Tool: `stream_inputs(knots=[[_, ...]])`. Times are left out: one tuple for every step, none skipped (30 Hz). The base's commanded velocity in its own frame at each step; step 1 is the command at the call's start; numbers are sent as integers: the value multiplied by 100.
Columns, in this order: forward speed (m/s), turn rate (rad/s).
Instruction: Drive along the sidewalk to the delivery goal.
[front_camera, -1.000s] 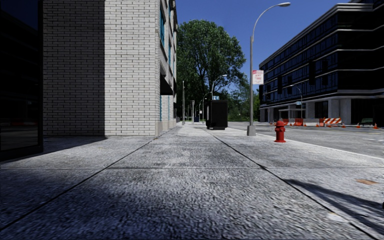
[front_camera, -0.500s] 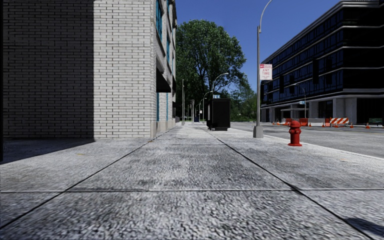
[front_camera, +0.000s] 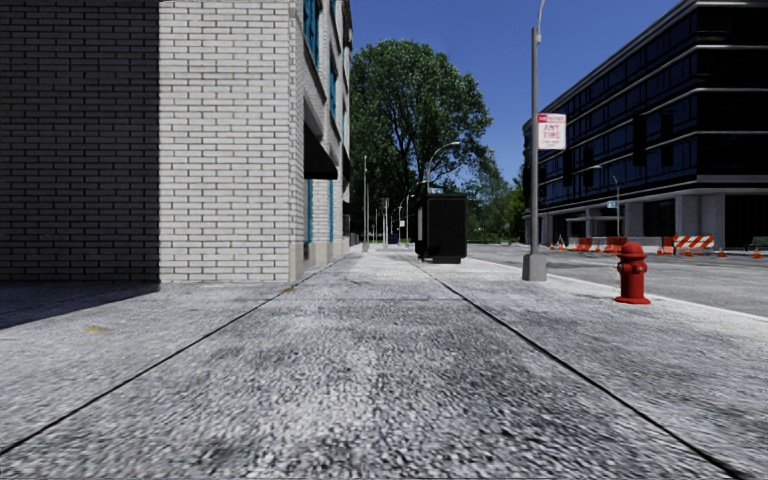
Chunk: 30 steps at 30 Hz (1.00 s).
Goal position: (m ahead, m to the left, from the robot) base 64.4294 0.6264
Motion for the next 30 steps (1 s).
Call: stream_inputs(knots=[[200, 0], [200, 0], [200, 0], [200, 0], [200, 0], [200, 0], [200, 0], [200, 0], [200, 0], [200, 0], [200, 0], [200, 0], [200, 0], [200, 0], [200, 0], [200, 0], [200, 0], [200, 0], [200, 0], [200, 0], [200, 0], [200, 0], [200, 0], [200, 0], [200, 0], [200, 0], [200, 0], [200, 0], [200, 0], [200, 0]])
